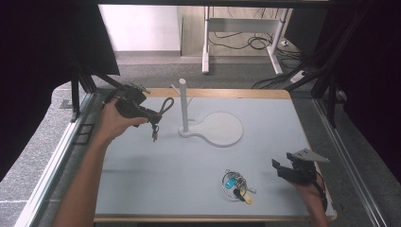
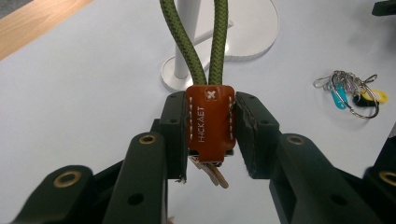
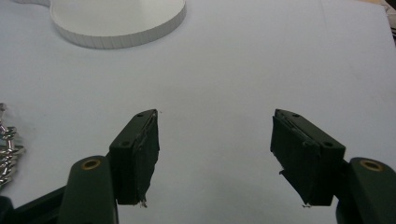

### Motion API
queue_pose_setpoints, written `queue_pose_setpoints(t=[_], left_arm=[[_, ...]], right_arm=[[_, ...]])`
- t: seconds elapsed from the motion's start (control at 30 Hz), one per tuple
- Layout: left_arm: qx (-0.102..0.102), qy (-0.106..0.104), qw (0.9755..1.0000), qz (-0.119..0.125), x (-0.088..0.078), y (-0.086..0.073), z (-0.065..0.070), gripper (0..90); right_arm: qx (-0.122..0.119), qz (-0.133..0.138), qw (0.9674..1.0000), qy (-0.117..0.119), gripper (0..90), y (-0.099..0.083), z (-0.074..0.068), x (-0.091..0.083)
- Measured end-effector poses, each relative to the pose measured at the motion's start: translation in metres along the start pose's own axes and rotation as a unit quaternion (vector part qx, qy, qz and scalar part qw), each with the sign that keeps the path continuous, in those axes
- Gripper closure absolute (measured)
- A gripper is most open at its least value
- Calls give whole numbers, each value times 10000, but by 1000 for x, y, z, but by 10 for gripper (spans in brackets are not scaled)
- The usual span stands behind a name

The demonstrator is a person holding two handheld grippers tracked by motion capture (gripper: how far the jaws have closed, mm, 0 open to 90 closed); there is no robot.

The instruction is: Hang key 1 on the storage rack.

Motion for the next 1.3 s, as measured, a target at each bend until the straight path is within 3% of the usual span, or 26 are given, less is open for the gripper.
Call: queue_pose_setpoints(t=[0.47, 0.97, 1.3], left_arm=[[-109, 20, 9997, 212, -6, 14, -22, 661], [-153, -23, 9998, 126, 4, 30, -50, 661], [-76, -144, 9998, 86, 11, 32, -53, 662]], right_arm=[[-16, -23, 10000, -26, 326, -1, -1, 2], [100, -23, 9999, -84, 327, -3, 5, 4], [104, -27, 9999, -105, 328, -2, 6, 3]])
Point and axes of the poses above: each handheld gripper's, and its own axes: x roughly forward along the jaws, y roughly out of its top, z roughly to its right, the point moved 5 cm from there along x, roughly forward along the jaws, and after that the axes turned 15 degrees about x, right-handed, at the moved point
